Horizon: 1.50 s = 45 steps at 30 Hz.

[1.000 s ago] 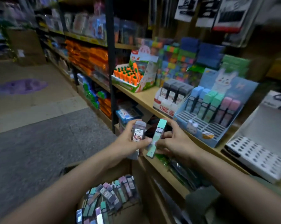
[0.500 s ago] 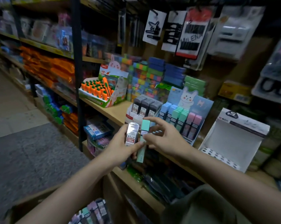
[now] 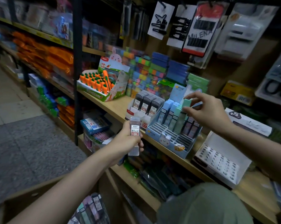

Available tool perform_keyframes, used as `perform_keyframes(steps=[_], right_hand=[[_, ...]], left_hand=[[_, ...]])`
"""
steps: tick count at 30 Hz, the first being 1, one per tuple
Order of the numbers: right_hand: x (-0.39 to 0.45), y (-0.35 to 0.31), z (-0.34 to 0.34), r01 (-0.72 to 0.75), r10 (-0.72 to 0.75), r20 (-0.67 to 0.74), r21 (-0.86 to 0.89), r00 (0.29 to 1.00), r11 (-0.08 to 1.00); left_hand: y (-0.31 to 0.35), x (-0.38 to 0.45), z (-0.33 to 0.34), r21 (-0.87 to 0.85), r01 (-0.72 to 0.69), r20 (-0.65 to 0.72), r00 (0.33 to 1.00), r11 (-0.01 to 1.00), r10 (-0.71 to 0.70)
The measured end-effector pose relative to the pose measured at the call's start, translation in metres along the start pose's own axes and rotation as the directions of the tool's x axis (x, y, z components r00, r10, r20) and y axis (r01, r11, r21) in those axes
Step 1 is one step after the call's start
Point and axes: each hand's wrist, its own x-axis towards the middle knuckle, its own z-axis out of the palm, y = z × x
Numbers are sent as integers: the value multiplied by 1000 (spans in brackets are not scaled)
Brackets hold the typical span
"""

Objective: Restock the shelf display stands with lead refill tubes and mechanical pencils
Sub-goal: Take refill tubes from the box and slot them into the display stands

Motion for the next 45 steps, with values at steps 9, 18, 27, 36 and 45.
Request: perform_keyframes(steps=[9,18,27,36,45], right_hand=[[-2,16,41,39,-43,-54,-57,998,998],[1,16,54,28,-33,-43,-99,999,995],[-1,23,65,56,-80,-86,-258,993,965],[-24,6,57,147,-164,-80,-180,983,973],[-12,-68,88,6,-77,272,253,959,967]], left_hand=[[-7,-5,-8,51,16,40,999,999,-18],[-12,-7,-16,-31,11,-6,1000,999,-11],[-12,-8,-8,-43,-36,27,999,998,37],[-9,-8,-13,6,-63,-19,998,998,63],[4,-7,-14,-27,-55,-1,998,998,55]])
